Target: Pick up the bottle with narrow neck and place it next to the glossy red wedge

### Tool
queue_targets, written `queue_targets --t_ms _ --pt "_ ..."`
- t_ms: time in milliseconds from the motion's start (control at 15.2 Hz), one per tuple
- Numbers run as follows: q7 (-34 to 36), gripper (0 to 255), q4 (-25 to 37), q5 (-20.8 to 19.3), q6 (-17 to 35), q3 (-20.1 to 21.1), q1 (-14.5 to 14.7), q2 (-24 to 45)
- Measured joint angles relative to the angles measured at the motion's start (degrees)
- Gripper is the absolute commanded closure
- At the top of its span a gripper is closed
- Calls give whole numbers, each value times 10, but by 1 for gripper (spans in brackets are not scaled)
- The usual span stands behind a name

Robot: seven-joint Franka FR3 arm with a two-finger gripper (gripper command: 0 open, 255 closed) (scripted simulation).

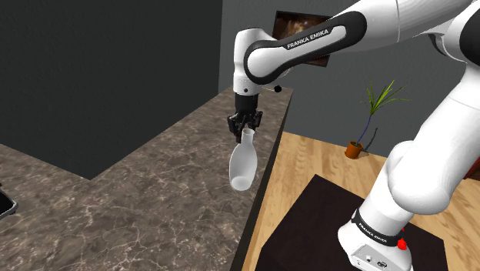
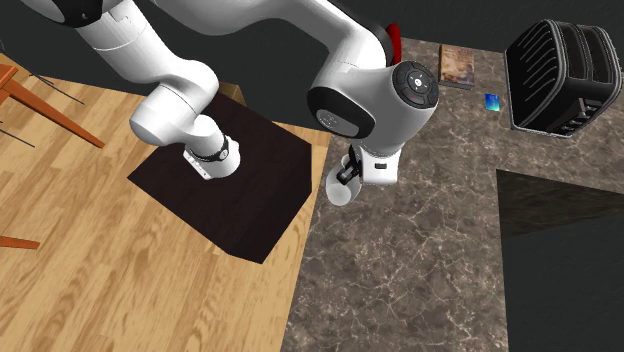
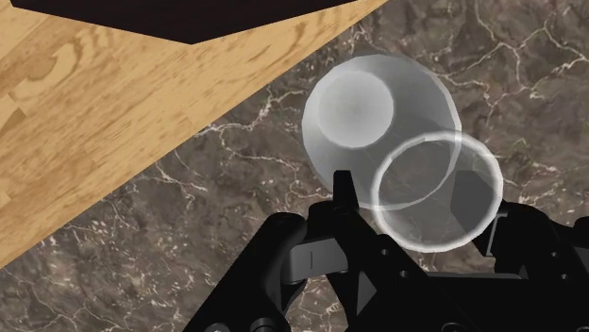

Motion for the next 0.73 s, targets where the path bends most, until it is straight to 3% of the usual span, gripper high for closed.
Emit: queue_targets --t_ms 726 --pt "1 255 11 0 -16 0 0 -5"
